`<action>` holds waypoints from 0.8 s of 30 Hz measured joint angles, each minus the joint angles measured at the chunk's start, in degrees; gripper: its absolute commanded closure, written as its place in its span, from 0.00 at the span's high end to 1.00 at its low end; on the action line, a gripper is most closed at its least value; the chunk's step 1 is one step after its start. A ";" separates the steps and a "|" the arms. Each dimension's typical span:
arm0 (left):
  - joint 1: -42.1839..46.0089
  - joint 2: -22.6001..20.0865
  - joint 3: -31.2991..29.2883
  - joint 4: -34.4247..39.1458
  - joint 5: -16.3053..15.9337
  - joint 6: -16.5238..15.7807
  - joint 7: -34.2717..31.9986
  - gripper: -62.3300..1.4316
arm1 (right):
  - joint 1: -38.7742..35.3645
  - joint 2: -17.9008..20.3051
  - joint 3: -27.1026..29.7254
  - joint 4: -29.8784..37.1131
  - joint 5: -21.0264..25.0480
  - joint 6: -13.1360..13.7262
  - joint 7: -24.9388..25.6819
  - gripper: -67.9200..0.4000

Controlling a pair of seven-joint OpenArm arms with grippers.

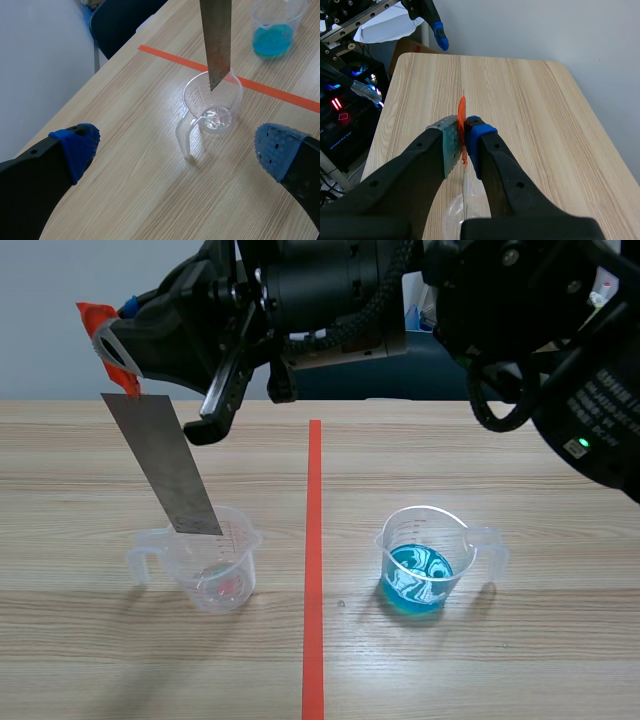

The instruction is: Do the redox reaction experiment

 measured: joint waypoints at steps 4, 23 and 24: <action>0.00 0.00 0.00 0.00 0.00 0.00 0.00 1.00 | 0.00 0.00 0.00 0.00 0.00 0.00 0.00 0.02; 0.00 0.00 0.00 0.00 0.00 -0.02 0.00 1.00 | 0.00 0.00 0.00 0.00 -1.29 0.00 0.44 0.02; 0.00 0.00 0.00 0.00 0.00 -0.02 0.00 1.00 | 0.00 0.00 0.00 0.00 -1.29 0.00 0.44 0.02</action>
